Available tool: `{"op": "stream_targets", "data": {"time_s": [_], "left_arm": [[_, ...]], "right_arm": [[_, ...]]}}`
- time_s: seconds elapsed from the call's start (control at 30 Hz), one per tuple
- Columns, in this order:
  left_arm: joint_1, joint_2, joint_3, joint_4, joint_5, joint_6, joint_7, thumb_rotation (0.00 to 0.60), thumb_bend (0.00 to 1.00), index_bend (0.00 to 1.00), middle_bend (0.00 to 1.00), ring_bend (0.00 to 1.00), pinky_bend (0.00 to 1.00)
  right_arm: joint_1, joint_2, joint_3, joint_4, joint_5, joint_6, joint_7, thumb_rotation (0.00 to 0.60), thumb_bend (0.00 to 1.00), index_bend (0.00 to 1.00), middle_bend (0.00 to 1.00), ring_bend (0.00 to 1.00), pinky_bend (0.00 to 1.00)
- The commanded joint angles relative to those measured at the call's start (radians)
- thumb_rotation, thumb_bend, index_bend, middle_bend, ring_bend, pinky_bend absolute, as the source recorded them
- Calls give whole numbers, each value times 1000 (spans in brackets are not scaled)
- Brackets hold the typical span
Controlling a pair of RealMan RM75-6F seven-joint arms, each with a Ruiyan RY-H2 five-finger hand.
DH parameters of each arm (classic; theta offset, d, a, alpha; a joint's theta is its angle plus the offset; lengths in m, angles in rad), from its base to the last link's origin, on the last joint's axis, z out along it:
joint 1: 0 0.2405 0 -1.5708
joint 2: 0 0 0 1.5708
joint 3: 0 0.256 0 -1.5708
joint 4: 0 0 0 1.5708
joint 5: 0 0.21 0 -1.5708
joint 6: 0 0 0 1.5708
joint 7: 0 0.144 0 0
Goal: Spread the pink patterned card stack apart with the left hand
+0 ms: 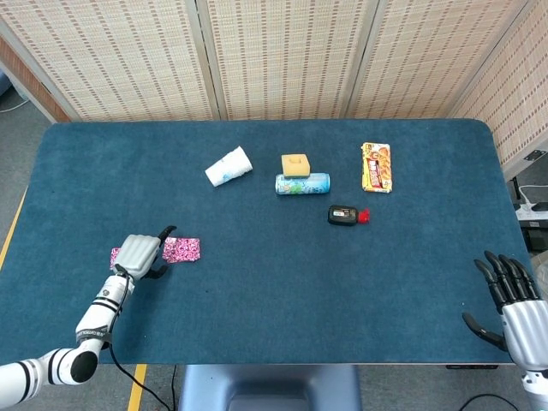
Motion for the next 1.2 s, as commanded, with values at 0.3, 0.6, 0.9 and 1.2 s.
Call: {"op": "stream_targets", "data": {"time_s": [0.3,0.6,0.9,1.2], "left_arm": [[-42,-48,4,8,-86,1,70,600,312,101,1000,1000,1000],[-62,-102,6,66,-120,29,109,600,308,152,1000,1000,1000],[-70,-127,7,92,-170,32,134,600,306,185,1000,1000,1000],[-79,-152,-2,104,-213,52,160,600,316,204,1000,1000,1000]], "right_arm": [[0,-3,-3,2,-4,-1,-4,600,132,88,31,0,98],[-1,-1,-3,3,-4,0,0,600,132,88,31,0,98],[-1,-1,-4,4,-5,0,0,600,131,89,31,0,98],[-1,-1,-5,4,-7,0,-1,600,132,88,31,0,98]]}}
